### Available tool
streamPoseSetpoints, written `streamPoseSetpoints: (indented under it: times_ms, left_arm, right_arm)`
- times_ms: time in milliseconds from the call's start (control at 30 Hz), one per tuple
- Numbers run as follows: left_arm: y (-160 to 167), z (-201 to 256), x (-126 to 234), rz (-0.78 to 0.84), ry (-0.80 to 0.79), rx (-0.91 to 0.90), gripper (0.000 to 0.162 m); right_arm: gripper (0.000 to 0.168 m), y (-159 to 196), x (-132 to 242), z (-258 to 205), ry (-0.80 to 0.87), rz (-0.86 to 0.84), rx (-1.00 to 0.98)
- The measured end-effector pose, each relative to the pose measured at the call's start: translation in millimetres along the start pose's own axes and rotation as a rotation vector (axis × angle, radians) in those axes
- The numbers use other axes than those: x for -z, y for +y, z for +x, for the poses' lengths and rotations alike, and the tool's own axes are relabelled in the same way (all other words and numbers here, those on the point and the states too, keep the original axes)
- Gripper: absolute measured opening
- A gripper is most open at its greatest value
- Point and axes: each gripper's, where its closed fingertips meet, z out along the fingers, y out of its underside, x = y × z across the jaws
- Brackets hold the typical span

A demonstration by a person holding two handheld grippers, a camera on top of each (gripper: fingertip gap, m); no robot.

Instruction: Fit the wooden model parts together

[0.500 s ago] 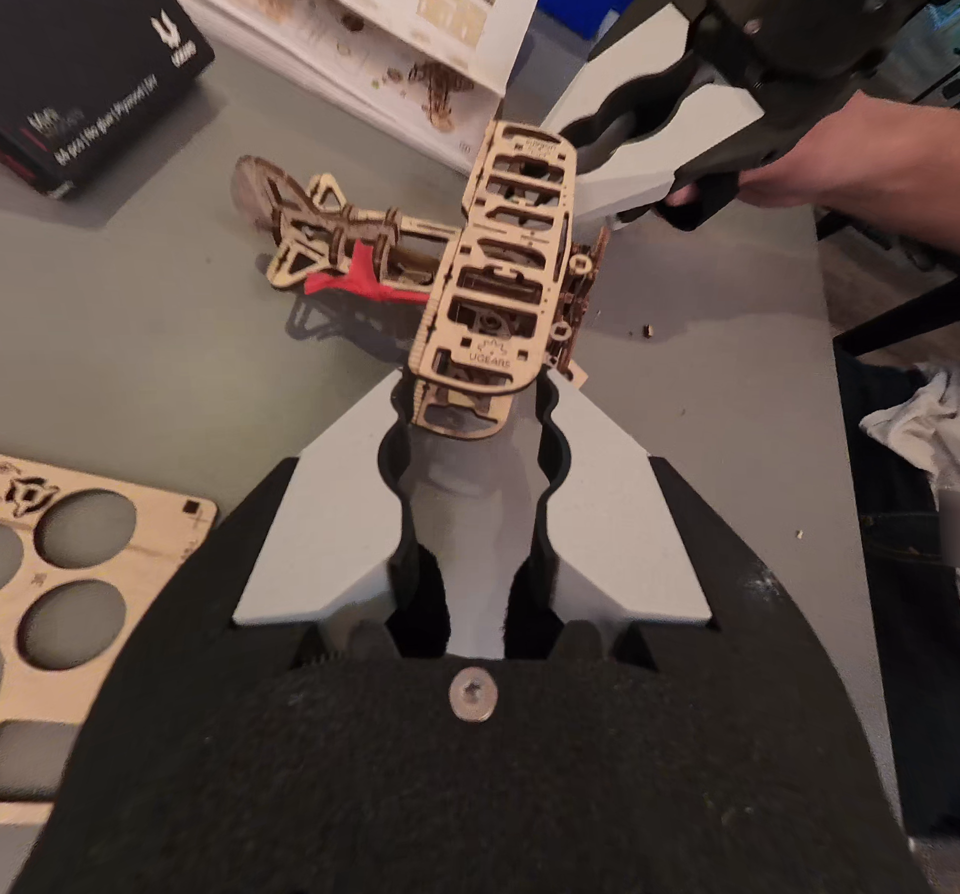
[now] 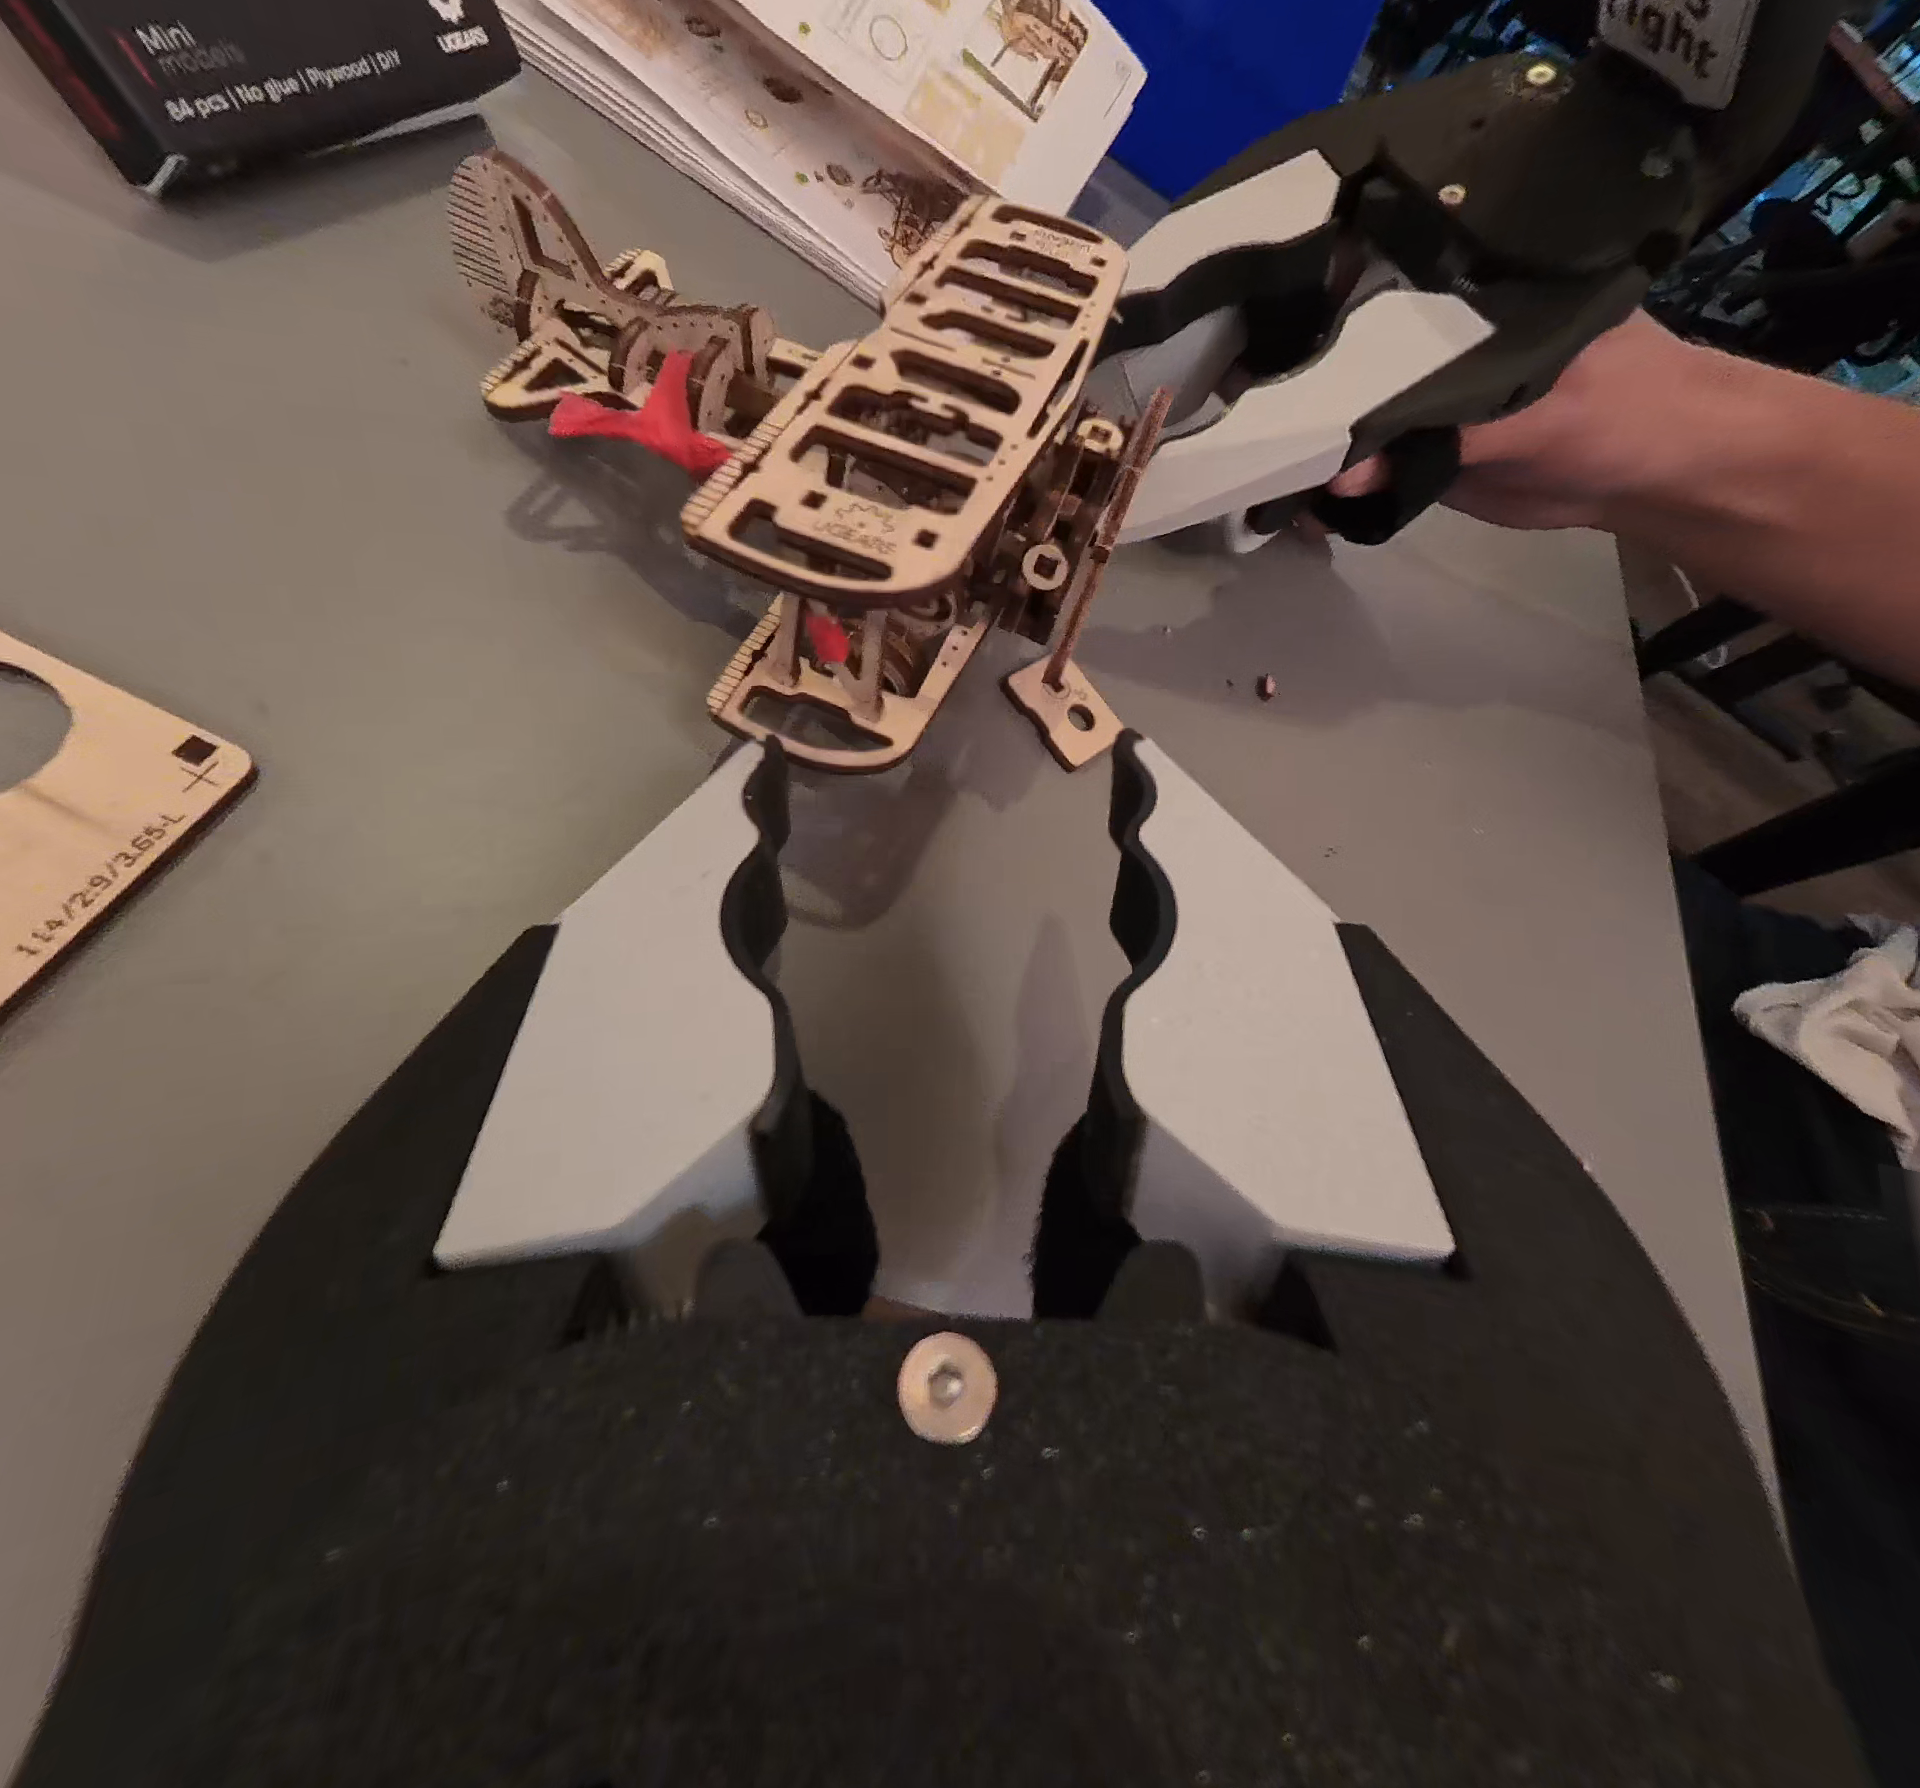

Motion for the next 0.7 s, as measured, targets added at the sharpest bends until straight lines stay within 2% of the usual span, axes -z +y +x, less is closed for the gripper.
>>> streamPoseSetpoints:
  times_ms: [100, 267, 500, 700]
  left_arm:
    - [2.9, -2.4, -2.1, -0.035, -0.025, -0.018, 0.060]
    - [2.2, -9.6, 0.2, -0.016, -0.039, 0.021, 0.059]
    - [1.7, -16.9, 2.3, -0.009, -0.068, 0.043, 0.061]
    - [12.5, -20.4, -4.4, -0.093, -0.070, 0.068, 0.062]
  right_arm:
    - [0.049, 2.1, -0.2, 0.5, 0.023, -0.017, 0.024]
    - [0.045, -0.6, 0.3, -3.1, -0.023, 0.005, -0.043]
    - [0.043, -0.7, -1.5, -12.0, -0.064, -0.001, -0.041]
    - [0.044, -0.9, -1.3, -20.1, -0.104, 0.002, -0.040]
